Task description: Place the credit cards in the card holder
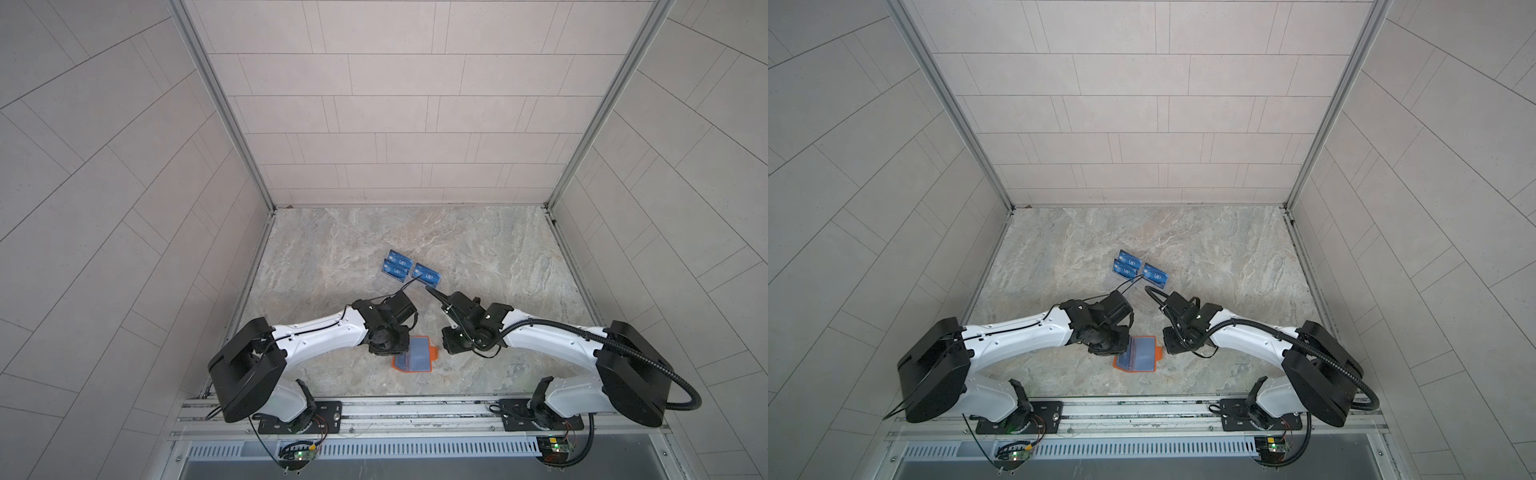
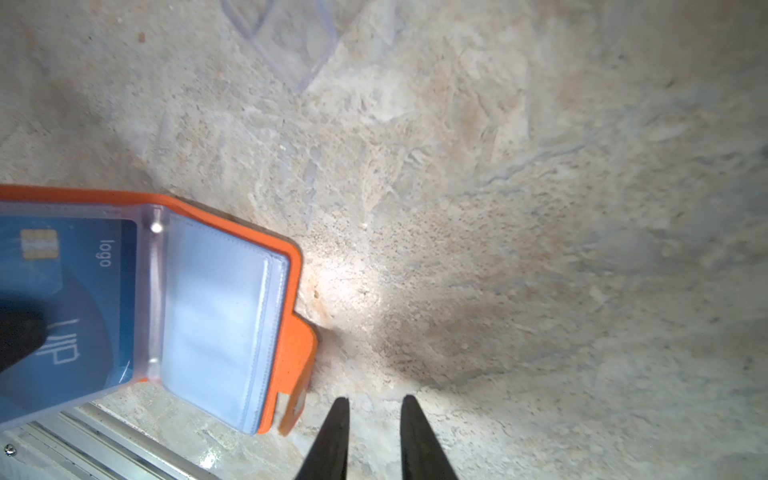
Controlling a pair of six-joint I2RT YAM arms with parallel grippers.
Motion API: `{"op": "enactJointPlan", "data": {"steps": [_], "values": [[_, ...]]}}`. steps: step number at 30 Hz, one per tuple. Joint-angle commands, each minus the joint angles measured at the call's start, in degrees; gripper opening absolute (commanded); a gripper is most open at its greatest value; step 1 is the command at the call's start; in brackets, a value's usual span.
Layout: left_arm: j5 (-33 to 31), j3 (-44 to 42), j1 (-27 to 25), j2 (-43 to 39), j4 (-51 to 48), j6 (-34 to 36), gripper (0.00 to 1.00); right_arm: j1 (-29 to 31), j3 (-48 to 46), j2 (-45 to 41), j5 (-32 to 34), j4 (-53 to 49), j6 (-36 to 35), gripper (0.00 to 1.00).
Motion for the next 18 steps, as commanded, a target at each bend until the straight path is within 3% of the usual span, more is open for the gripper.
{"op": "enactJointPlan", "data": {"steps": [1,7,11,18], "values": [[-2.94,1.98,-0.56,1.07,-5.01,0.30,0.21,-0.14,-1.03,-1.20,0.30,-0.62,-0.05,0.32],[-2.65,3.08,-2.24,3.05,-4.55,-0.95,0.32,-0.17,-3.58,-1.93,-7.14,7.10,3.38,0.35],[-2.82,4.65,-3.45,3.62,-4.46,-1.44,0.47,-0.18,-3.73,-2.49,-7.05,7.07,3.54,0.35],[-2.66,7.82,-4.80,2.73,-6.46,-1.62,0.56,-0.21,-4.08,-3.43,-7.37,7.31,3.62,0.35]]}}
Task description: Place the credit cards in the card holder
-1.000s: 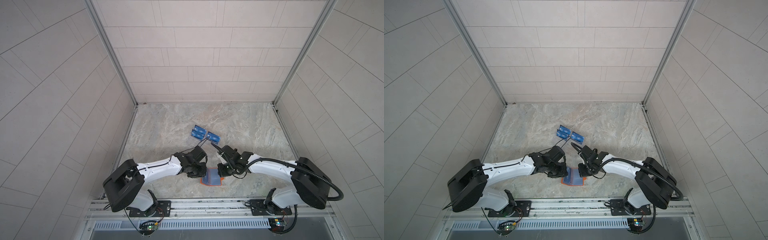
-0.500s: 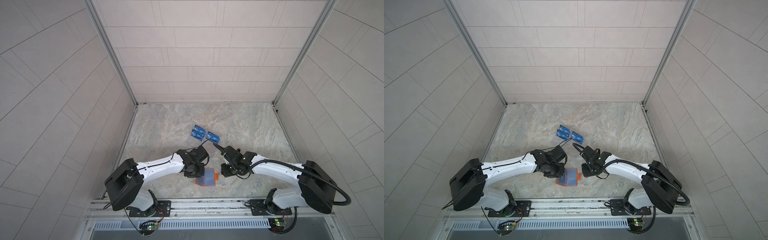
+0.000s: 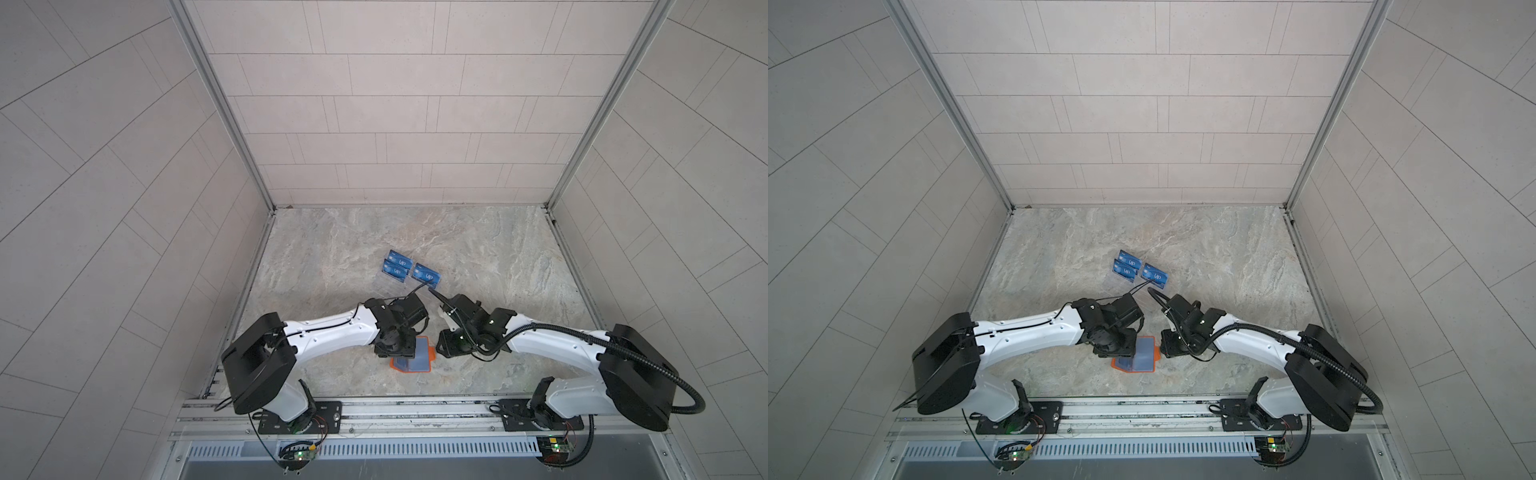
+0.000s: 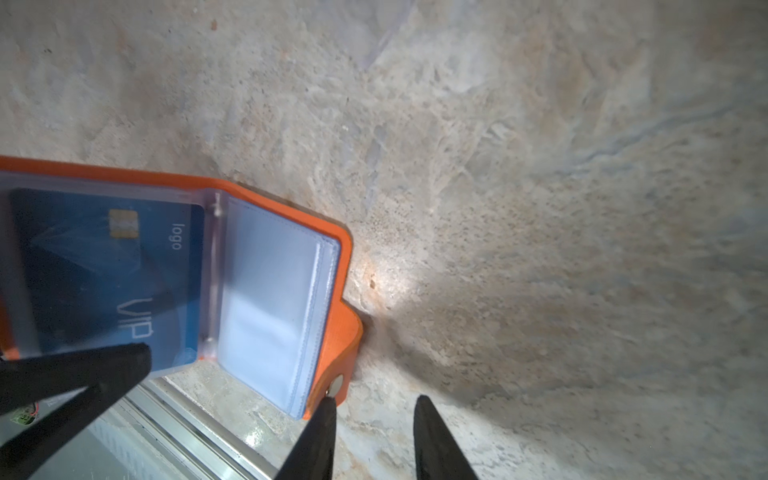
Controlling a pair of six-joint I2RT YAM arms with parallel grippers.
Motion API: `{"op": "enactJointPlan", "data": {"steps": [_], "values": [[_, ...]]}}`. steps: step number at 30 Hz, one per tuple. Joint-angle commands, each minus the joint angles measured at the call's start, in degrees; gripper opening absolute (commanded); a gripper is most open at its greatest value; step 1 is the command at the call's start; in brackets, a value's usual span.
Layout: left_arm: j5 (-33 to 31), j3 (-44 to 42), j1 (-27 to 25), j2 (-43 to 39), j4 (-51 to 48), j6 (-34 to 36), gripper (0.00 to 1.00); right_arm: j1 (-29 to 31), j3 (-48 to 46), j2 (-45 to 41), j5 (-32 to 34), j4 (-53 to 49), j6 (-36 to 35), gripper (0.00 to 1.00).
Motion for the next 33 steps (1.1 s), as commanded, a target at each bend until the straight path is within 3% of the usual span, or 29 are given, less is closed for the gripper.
{"op": "enactJointPlan", "data": {"steps": [1,17,24,33], "values": [[-0.54,1.92,-0.85,-1.23,-1.93,-0.27,0.57,-0.10,-0.43,-2.01,-0.20,0.34,0.87,0.35],[6.73,-3.18,-1.79,-1.42,14.56,-2.22,0.61,-3.49,-3.62,-8.37,-4.16,3.02,2.61,0.30],[10.19,-10.78,-1.79,-1.04,30.71,-6.42,0.61,-5.32,-4.84,-10.39,-9.12,7.92,4.09,0.25],[9.47,-15.58,-1.67,-1.01,32.39,-6.29,0.58,-7.86,-3.83,-7.28,-14.07,13.20,4.26,0.18]]}}
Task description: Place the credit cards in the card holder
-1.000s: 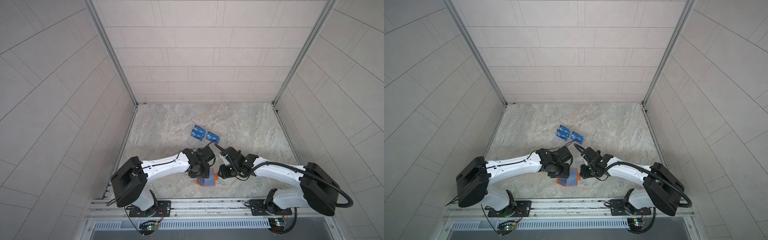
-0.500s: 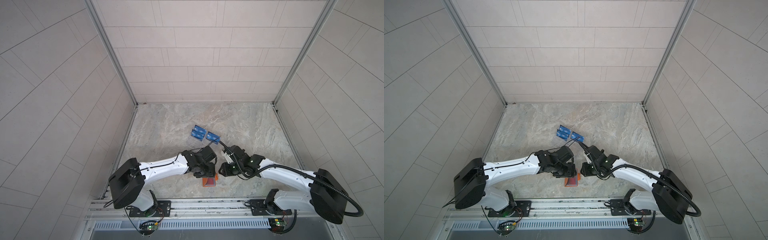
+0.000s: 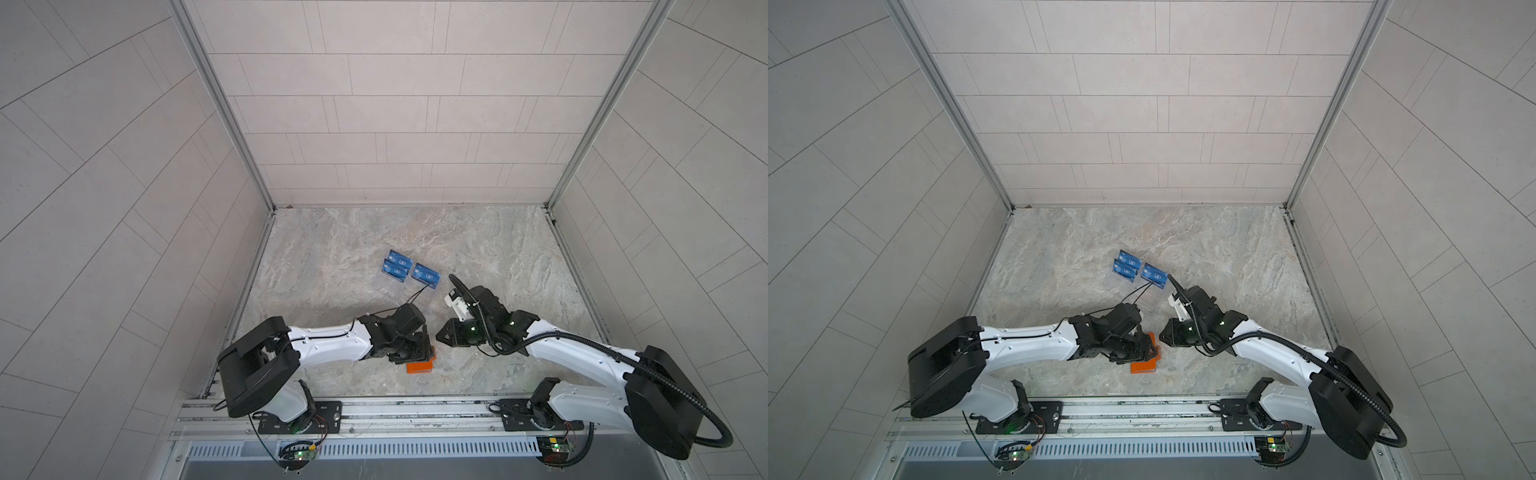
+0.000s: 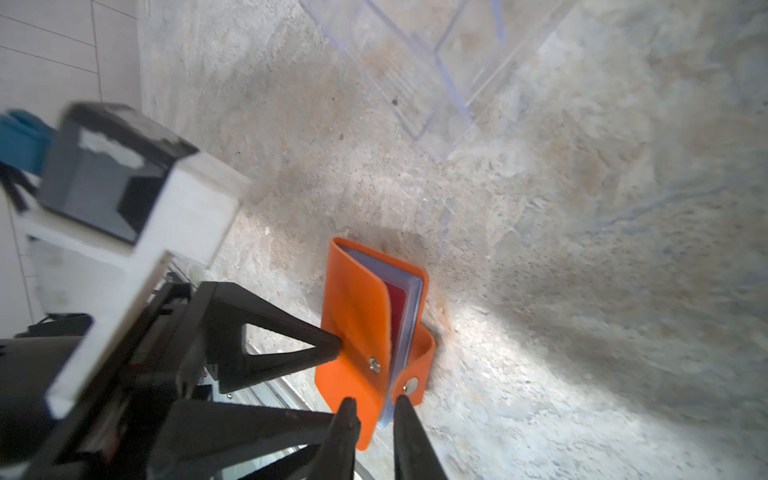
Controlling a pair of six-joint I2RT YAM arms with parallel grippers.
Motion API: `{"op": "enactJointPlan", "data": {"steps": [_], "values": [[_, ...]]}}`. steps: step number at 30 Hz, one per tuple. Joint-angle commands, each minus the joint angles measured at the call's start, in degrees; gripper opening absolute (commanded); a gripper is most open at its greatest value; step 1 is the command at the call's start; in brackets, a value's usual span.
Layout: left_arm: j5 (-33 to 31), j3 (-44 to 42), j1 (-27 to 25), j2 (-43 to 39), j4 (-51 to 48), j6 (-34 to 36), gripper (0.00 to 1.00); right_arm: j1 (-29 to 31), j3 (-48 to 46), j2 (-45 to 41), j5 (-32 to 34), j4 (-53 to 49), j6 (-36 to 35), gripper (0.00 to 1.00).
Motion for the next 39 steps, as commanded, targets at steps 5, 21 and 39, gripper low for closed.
{"op": "enactJointPlan", "data": {"steps": [5,21,39], "values": [[-0.17,-1.36,-0.33,1.08,0.92,-0.27,0.58,-0.18,3.70,6.63,-5.60,4.22,-0.31,0.14],[-0.48,-2.07,-0.30,-0.28,-0.36,0.06,0.56,0.45,7.39,19.07,-1.83,-2.57,-5.37,0.10],[-9.06,6.30,3.56,1.66,-16.79,9.54,0.51,1.53,9.23,18.85,-0.12,-6.23,-6.12,0.10]]}}
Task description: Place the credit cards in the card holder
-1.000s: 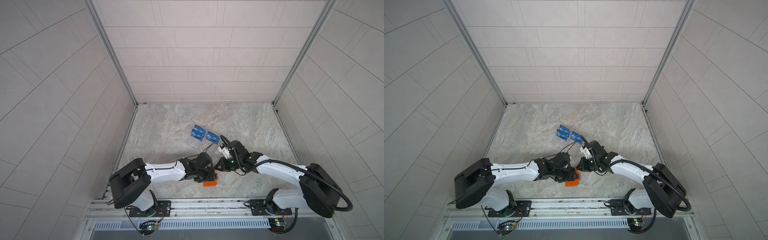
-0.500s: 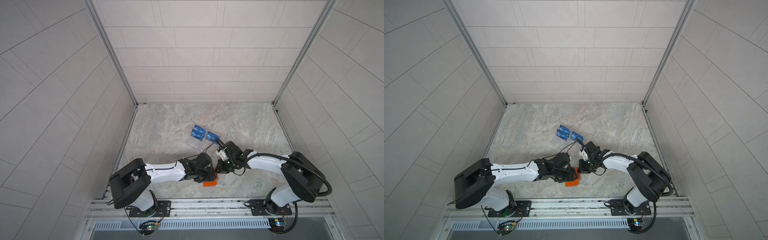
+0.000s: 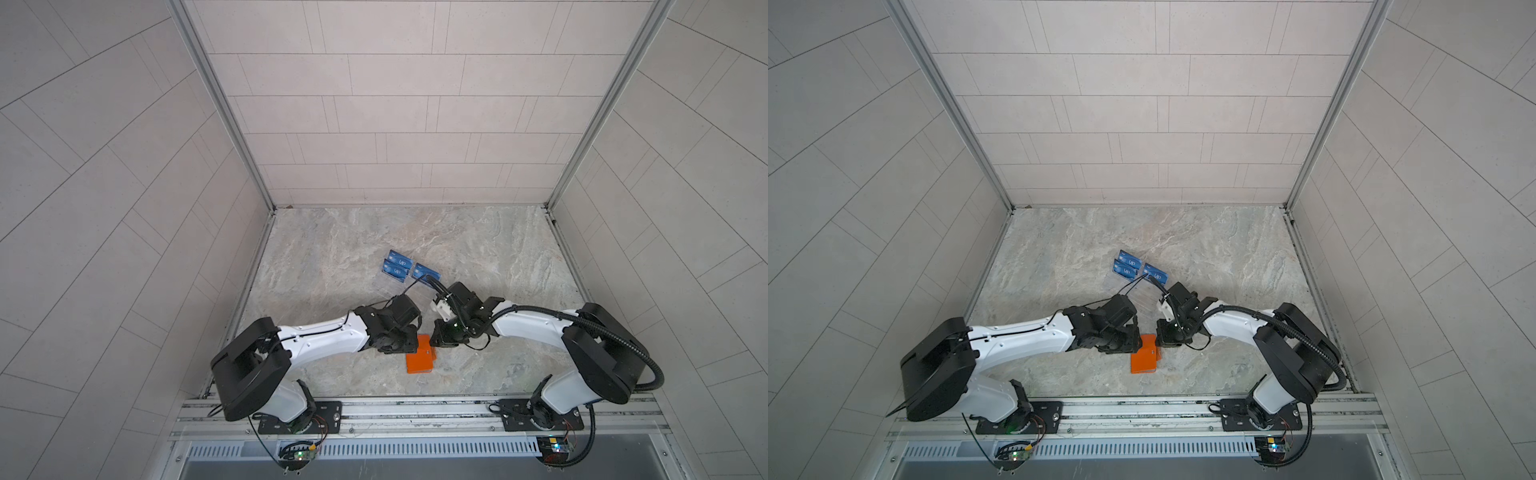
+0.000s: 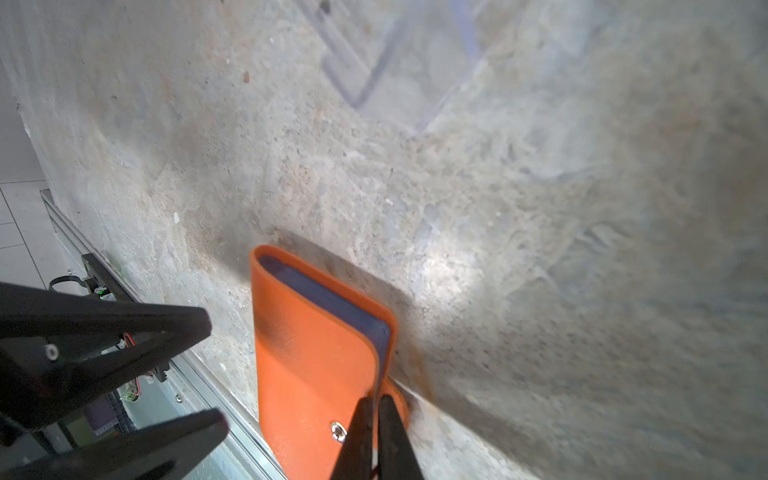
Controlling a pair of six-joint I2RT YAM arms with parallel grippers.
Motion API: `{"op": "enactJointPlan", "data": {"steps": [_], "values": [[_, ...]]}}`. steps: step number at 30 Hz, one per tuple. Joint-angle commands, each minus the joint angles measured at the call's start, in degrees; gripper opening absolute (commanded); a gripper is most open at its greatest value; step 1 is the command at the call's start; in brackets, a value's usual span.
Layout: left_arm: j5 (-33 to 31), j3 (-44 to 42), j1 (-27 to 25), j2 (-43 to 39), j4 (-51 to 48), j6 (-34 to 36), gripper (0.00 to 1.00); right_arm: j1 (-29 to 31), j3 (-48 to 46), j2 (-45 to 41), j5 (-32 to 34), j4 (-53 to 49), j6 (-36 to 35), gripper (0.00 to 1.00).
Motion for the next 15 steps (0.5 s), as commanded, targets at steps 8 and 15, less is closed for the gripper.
{"op": "enactJointPlan", "data": {"steps": [8,15], "values": [[-4.21,4.05,-1.70,6.54,-6.40,4.21,0.45,0.92,1.68,-0.57,2.45,-3.49,-0.26,0.08],[-5.98,2.68,-3.85,8.66,-7.53,2.64,0.37,1.74,3.75,-6.37,7.52,-9.68,1.37,0.13]]}}
